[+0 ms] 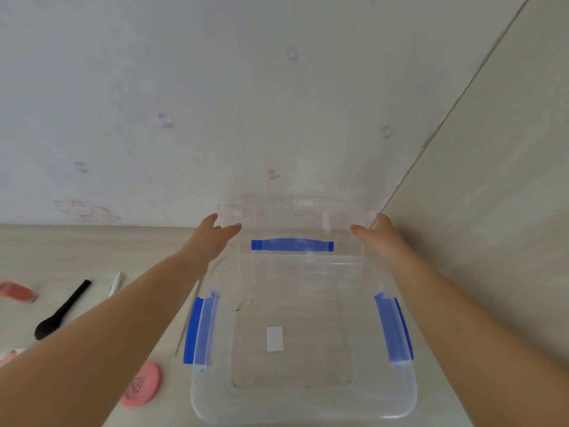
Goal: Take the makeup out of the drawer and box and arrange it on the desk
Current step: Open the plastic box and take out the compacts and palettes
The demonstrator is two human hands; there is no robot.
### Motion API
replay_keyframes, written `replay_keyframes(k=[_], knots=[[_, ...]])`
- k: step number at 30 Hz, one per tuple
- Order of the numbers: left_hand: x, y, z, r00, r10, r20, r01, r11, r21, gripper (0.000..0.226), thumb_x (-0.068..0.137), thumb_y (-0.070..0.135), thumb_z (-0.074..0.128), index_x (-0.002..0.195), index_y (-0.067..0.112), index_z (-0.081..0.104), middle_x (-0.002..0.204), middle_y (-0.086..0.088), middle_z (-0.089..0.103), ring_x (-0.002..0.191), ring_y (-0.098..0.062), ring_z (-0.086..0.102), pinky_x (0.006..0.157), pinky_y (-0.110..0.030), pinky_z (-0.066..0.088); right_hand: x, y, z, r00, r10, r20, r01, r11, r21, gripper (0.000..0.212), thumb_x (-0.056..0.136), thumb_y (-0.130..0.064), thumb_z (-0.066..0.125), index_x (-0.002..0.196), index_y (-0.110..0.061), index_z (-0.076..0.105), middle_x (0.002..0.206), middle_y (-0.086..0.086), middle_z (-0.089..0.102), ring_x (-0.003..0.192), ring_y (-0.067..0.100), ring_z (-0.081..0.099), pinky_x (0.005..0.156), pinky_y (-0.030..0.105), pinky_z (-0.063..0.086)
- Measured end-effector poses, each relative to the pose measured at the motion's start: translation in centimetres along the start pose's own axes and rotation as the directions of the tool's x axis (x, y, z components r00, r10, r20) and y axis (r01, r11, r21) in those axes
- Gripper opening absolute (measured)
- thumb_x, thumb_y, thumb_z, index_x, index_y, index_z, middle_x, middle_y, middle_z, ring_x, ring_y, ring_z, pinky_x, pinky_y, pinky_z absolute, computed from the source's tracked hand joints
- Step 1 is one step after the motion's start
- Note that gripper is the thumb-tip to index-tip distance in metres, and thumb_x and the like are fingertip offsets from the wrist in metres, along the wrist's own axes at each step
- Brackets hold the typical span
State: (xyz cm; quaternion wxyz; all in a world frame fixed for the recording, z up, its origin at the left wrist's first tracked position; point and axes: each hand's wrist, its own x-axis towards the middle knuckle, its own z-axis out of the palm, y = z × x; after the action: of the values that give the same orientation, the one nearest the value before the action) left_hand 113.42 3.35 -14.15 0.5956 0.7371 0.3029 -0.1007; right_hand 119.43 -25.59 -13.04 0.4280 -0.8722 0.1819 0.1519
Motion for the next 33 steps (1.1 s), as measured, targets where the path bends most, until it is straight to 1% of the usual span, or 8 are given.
replay_keyframes(k=[3, 6, 9, 16, 21, 27, 29, 33], knots=[[0.0, 0.0, 0.6, 1.000, 0.015, 0.001, -0.015, 1.000, 0.026, 0.067, 0.089, 0.034, 0.061, 0.145, 0.018, 0.028, 0.128, -0.004, 0.054, 0.107, -0.020, 0.053, 0.096, -0.033, 0.043, 0.6, 0.4, 0.1, 0.998, 0.040, 0.054, -0.041, 0.999, 0.016, 0.069, 0.087, -0.039, 0.058, 0.145, -0.017, 0.026, 0.138, 0.005, 0.044, 0.108, 0.024, 0.049, 0.081, 0.031, 0.039], [0.4, -0.2, 0.8, 1.000, -0.018, 0.000, 0.018, 0.998, 0.062, 0.074, 0.087, 0.040, 0.061, 0.148, 0.023, 0.023, 0.146, -0.006, 0.040, 0.127, -0.025, 0.045, 0.107, -0.041, 0.038, 1.0, 0.6, 0.1, 0.991, 0.080, 0.104, -0.087, 0.995, 0.059, 0.073, 0.086, -0.042, 0.060, 0.146, -0.020, 0.025, 0.143, 0.003, 0.041, 0.121, 0.025, 0.046, 0.095, 0.036, 0.042], [0.4, -0.3, 0.7, 1.000, -0.021, 0.018, 0.021, 0.999, 0.048, 0.071, 0.086, 0.040, 0.062, 0.147, 0.023, 0.028, 0.143, -0.007, 0.043, 0.121, -0.025, 0.048, 0.106, -0.041, 0.039, 0.9, 0.7, 0.5, 0.985, 0.098, 0.140, -0.113, 0.988, 0.104, 0.079, 0.085, -0.045, 0.060, 0.148, -0.021, 0.019, 0.152, 0.003, 0.031, 0.132, 0.026, 0.039, 0.104, 0.039, 0.039], [-2.8, 1.2, 0.1, 0.980, 0.195, -0.045, -0.197, 0.980, -0.025, 0.060, 0.088, 0.050, 0.054, 0.137, 0.020, 0.041, 0.130, 0.003, 0.053, 0.113, -0.014, 0.049, 0.097, -0.031, 0.037, -2.2, -0.7, -0.4, 0.999, 0.015, -0.038, -0.005, 0.969, 0.248, 0.075, 0.084, -0.052, 0.059, 0.142, -0.016, 0.028, 0.145, 0.007, 0.039, 0.126, 0.026, 0.044, 0.091, 0.031, 0.035], [-7.6, 1.6, -1.3, 0.895, 0.432, -0.113, -0.436, 0.899, -0.020, 0.049, 0.086, 0.052, 0.055, 0.123, 0.023, 0.041, 0.114, 0.012, 0.060, 0.101, -0.009, 0.054, 0.077, -0.021, 0.038, -7.7, -1.3, -1.9, 0.964, -0.204, -0.168, 0.254, 0.893, 0.371, 0.073, 0.082, -0.040, 0.066, 0.140, -0.026, 0.023, 0.143, 0.006, 0.038, 0.128, 0.018, 0.042, 0.091, 0.027, 0.032], [-12.4, -1.1, -3.7, 0.771, 0.637, 0.005, -0.637, 0.771, 0.002, 0.053, 0.067, 0.058, 0.060, 0.115, 0.055, 0.040, 0.116, 0.038, 0.051, 0.123, -0.005, 0.049, 0.102, -0.029, 0.041, -13.4, 1.2, -2.9, 0.888, -0.437, -0.145, 0.451, 0.758, 0.472, 0.047, 0.073, -0.022, 0.076, 0.101, -0.043, 0.044, 0.123, -0.016, 0.048, 0.125, 0.009, 0.043, 0.097, 0.026, 0.042], [-14.1, -2.5, -4.2, 0.730, 0.683, 0.017, -0.683, 0.730, 0.024, 0.046, 0.067, 0.056, 0.059, 0.109, 0.062, 0.040, 0.132, 0.030, 0.045, 0.130, -0.005, 0.043, 0.104, -0.023, 0.039, -15.0, 2.3, -3.1, 0.874, -0.461, -0.157, 0.477, 0.747, 0.463, 0.041, 0.075, -0.028, 0.071, 0.104, -0.039, 0.045, 0.130, -0.021, 0.045, 0.118, 0.003, 0.045, 0.083, 0.008, 0.043], [-16.4, -6.4, -4.4, 0.672, 0.740, 0.037, -0.739, 0.666, 0.100, 0.063, 0.067, 0.050, 0.065, 0.125, 0.036, 0.044, 0.137, 0.030, 0.042, 0.131, 0.004, 0.038, 0.107, -0.023, 0.031, -17.4, 5.5, -3.3, 0.899, -0.404, -0.168, 0.434, 0.781, 0.449, 0.048, 0.077, -0.050, 0.054, 0.119, -0.028, 0.047, 0.143, -0.016, 0.040, 0.121, -0.001, 0.044, 0.085, 0.008, 0.034]])
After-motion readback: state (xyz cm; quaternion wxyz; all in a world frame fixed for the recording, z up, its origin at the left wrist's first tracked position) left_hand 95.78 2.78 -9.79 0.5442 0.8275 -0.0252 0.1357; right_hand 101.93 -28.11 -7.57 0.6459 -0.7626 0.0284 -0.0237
